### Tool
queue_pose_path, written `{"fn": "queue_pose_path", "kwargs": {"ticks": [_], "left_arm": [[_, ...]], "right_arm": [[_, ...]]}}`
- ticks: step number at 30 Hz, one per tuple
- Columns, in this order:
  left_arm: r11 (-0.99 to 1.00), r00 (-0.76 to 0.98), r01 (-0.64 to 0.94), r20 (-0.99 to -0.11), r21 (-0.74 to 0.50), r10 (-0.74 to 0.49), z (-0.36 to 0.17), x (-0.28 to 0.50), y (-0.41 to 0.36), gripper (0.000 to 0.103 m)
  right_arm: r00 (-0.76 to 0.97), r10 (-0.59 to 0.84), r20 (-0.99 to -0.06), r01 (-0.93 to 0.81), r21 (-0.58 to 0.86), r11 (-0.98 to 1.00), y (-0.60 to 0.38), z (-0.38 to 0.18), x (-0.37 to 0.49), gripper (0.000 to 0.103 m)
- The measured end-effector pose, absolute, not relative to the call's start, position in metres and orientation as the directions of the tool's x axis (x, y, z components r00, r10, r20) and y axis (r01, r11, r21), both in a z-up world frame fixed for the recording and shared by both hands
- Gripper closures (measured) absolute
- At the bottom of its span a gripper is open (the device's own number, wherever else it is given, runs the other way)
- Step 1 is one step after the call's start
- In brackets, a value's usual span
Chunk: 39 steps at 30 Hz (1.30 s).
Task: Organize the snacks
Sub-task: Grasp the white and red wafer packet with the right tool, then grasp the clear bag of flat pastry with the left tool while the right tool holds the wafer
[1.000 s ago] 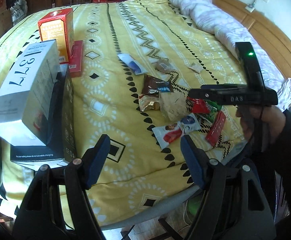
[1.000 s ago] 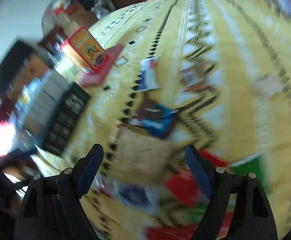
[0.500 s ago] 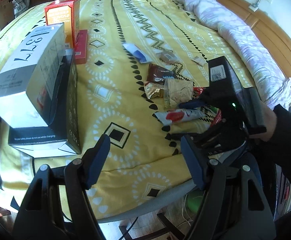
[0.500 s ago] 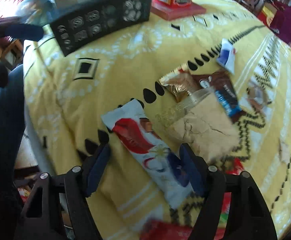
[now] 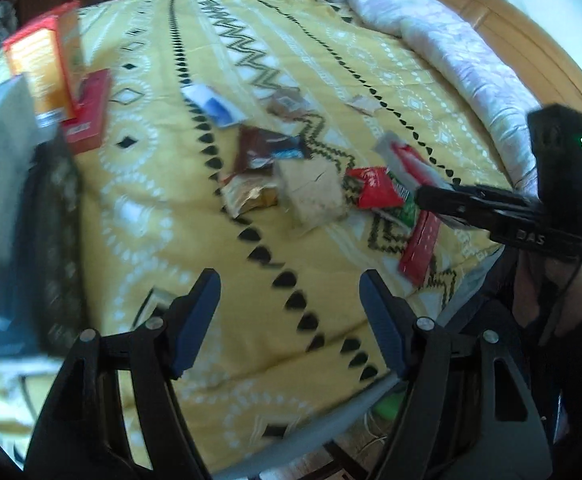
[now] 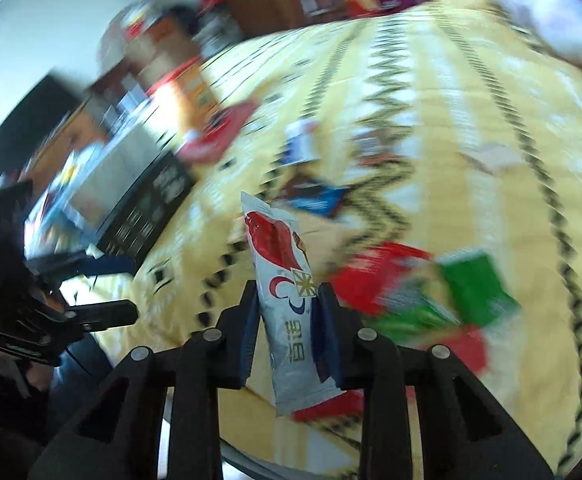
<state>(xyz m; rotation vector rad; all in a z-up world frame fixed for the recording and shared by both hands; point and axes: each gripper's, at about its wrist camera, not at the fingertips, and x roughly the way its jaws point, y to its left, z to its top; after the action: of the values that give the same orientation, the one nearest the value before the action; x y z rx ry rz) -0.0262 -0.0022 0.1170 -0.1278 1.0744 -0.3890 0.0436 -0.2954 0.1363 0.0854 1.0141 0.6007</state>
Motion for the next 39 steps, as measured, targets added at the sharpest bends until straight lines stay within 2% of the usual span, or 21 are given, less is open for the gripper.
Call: {"fn": "queue_pose_path", "kwargs": {"ticks": [5, 8, 9, 11, 12, 14, 19, 22, 23, 28, 33, 37, 39], "left_arm": [[0.928, 0.358, 0.211, -0.859, -0.308, -0.367, 0.082, 0.023, -0.021, 0.033], [0.924, 0.321, 0.234, -0.873, -0.302, -0.367, 0.069, 0.034, -0.043, 0.033], [0.905, 0.301, 0.253, -0.862, -0.341, -0.409, 0.067, 0.034, -0.049, 0.034], [0.803, 0.249, 0.312, -0.773, -0.507, -0.584, 0.074, 0.03, -0.057, 0.036], [0.767, 0.241, 0.326, -0.736, -0.553, -0.633, 0.079, 0.026, -0.058, 0.038], [0.74, 0.246, 0.351, -0.706, -0.573, -0.664, 0.088, 0.018, -0.055, 0.038], [0.833, 0.358, 0.394, -0.77, -0.388, -0.528, 0.113, 0.002, -0.042, 0.038], [0.856, 0.423, 0.43, -0.774, -0.287, -0.472, 0.126, -0.001, -0.041, 0.037], [0.862, 0.446, 0.445, -0.775, -0.244, -0.449, 0.128, 0.0, -0.043, 0.037], [0.829, 0.482, 0.559, -0.797, -0.04, -0.364, 0.112, 0.032, -0.071, 0.029], [0.765, 0.481, 0.636, -0.826, 0.098, -0.295, 0.086, 0.046, -0.094, 0.025], [0.762, 0.44, 0.642, -0.857, 0.09, -0.269, 0.071, 0.05, -0.097, 0.021], [0.757, 0.353, 0.653, -0.889, 0.011, -0.292, 0.074, 0.042, -0.096, 0.021]], "right_arm": [[0.418, 0.376, -0.827, -0.228, 0.305, 0.925, -0.341, 0.116, 0.052, 0.071], [0.388, 0.321, -0.864, -0.196, 0.263, 0.945, -0.346, 0.1, 0.051, 0.068], [0.384, 0.321, -0.866, -0.209, 0.257, 0.944, -0.342, 0.098, 0.051, 0.067], [0.388, 0.322, -0.864, -0.221, 0.252, 0.942, -0.339, 0.096, 0.052, 0.061], [0.389, 0.331, -0.86, -0.215, 0.265, 0.94, -0.339, 0.096, 0.054, 0.06], [0.394, 0.336, -0.855, -0.212, 0.271, 0.939, -0.339, 0.094, 0.057, 0.06], [0.397, 0.348, -0.849, -0.209, 0.286, 0.935, -0.35, 0.084, 0.057, 0.06], [0.405, 0.357, -0.842, -0.216, 0.292, 0.932, -0.348, 0.083, 0.055, 0.049], [0.407, 0.357, -0.841, -0.216, 0.291, 0.932, -0.348, 0.083, 0.055, 0.049], [0.422, 0.351, -0.836, -0.213, 0.285, 0.934, -0.348, 0.08, 0.055, 0.047], [0.428, 0.353, -0.832, -0.209, 0.289, 0.934, -0.349, 0.079, 0.054, 0.047], [0.429, 0.358, -0.829, -0.204, 0.297, 0.933, -0.351, 0.079, 0.054, 0.047], [0.43, 0.358, -0.829, -0.203, 0.298, 0.933, -0.351, 0.079, 0.054, 0.047]]}}
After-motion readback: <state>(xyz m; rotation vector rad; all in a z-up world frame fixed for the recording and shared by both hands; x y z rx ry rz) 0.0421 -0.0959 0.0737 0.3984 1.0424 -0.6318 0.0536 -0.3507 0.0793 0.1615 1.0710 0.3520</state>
